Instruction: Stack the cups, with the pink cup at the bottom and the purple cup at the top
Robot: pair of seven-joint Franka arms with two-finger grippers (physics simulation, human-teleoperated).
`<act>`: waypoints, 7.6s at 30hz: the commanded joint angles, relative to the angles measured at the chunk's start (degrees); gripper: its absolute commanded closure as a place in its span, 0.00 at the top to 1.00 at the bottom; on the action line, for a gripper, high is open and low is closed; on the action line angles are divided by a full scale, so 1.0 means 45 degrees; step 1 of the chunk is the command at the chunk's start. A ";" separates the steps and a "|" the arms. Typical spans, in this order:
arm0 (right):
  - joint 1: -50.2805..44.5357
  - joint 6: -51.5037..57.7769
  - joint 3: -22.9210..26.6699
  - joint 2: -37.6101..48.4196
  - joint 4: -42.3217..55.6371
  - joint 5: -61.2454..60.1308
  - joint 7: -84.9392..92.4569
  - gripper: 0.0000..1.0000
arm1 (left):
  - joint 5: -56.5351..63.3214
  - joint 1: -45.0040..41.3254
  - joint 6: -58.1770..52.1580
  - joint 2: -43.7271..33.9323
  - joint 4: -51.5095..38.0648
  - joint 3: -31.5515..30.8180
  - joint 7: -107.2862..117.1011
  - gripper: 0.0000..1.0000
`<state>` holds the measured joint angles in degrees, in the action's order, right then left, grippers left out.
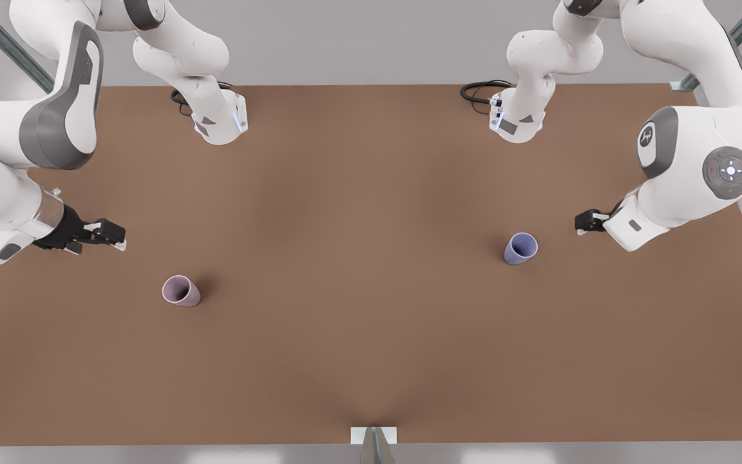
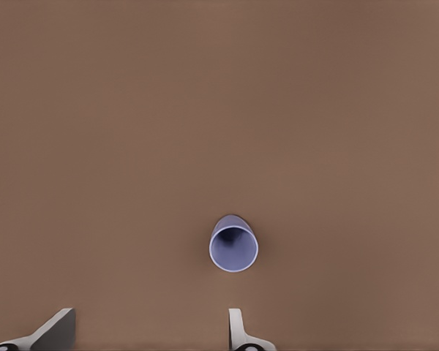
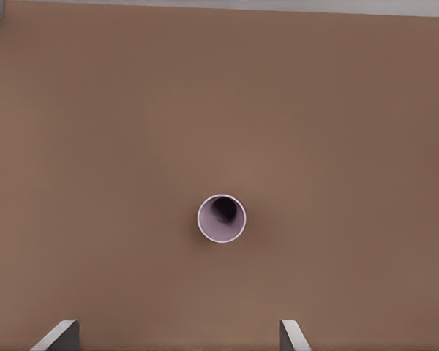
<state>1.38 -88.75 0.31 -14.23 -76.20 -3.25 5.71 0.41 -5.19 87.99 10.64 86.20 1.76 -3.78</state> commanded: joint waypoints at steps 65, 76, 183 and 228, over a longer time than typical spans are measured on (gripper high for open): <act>0.0749 -0.6312 -0.0128 -0.4534 -0.4472 -0.0293 0.1094 0.34 | 0.0008 -0.0174 0.0349 -0.0333 0.2152 0.0137 0.0410 1.00; 0.0769 -0.6117 -0.0147 -0.4436 -0.4394 -0.0352 0.1133 0.21 | 0.0008 -0.0174 0.0330 -0.0313 0.2269 0.0156 0.0410 1.00; 0.0827 -0.1724 -0.1007 -0.0333 -0.1076 0.0859 -0.0332 1.00 | -0.0324 -0.0409 1.0212 0.0937 0.9652 0.0352 0.2285 0.97; 0.0632 -0.1937 -0.1104 -0.0667 -0.1308 0.0078 -0.2852 1.00 | -0.2512 -0.4060 0.3709 0.2538 0.1860 0.0195 0.7636 0.21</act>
<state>4.19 -97.47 -4.66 -17.23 -82.09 -2.90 -7.14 -7.67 -24.12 104.58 22.72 92.78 2.63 31.75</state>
